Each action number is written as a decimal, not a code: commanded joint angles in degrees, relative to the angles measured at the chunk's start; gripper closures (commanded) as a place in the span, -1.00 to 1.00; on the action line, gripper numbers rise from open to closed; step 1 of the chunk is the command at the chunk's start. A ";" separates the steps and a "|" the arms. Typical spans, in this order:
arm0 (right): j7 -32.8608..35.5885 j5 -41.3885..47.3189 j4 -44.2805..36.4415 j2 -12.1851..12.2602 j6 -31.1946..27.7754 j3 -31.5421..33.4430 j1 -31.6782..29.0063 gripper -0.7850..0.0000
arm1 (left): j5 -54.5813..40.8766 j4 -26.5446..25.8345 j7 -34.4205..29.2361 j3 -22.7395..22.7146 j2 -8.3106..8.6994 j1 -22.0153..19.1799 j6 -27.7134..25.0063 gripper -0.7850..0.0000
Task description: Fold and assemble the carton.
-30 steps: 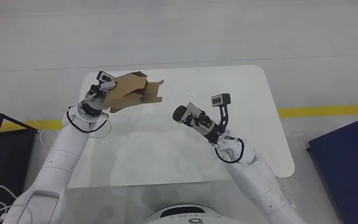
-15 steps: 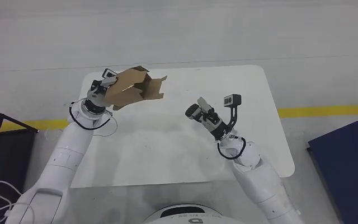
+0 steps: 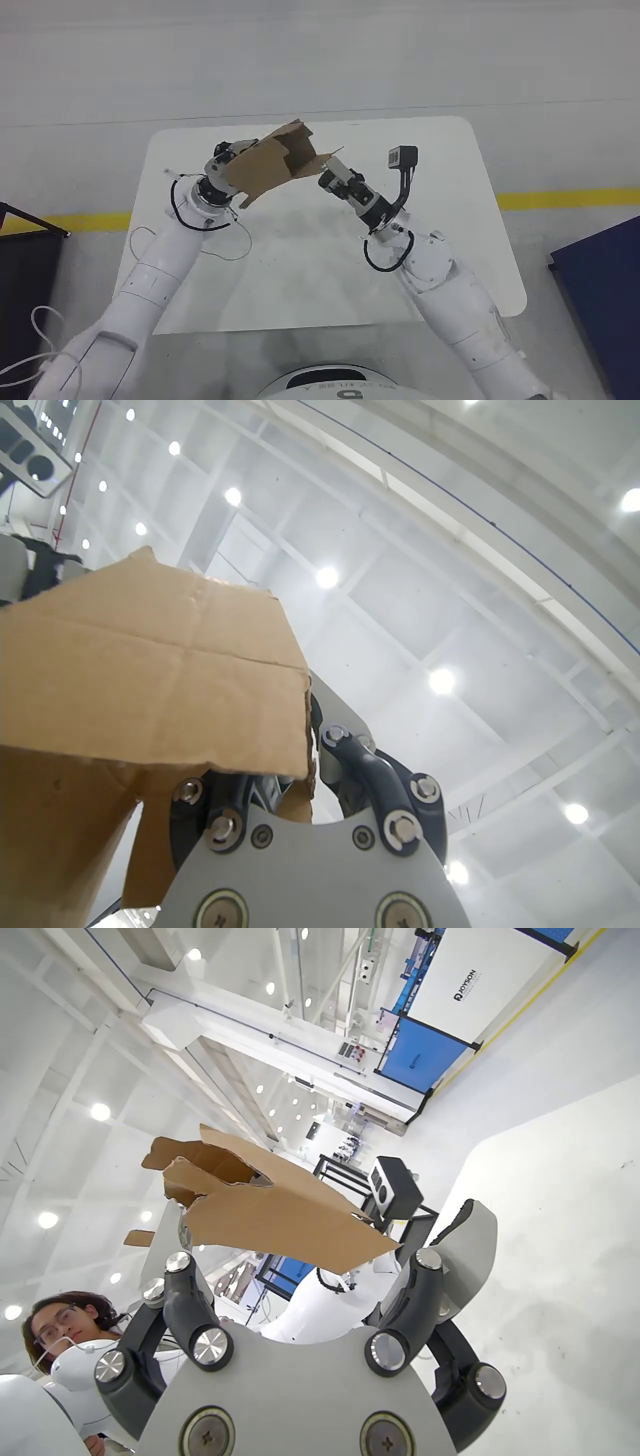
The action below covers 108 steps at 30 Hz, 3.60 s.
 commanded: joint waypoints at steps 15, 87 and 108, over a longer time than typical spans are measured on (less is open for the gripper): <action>2.06 -3.74 -3.10 -0.13 3.95 -1.35 1.23 -1.00 | 4.31 1.86 -0.89 0.35 -1.84 -0.99 0.09 1.00; -3.88 -19.08 -14.76 0.66 6.41 1.38 -5.70 -1.00 | 9.27 -1.65 0.56 -4.40 -3.31 5.01 6.06 1.00; -2.22 -27.05 -12.71 0.04 18.26 -2.45 -2.31 -1.00 | 9.03 -0.37 -2.72 -3.87 -4.14 2.89 7.35 1.00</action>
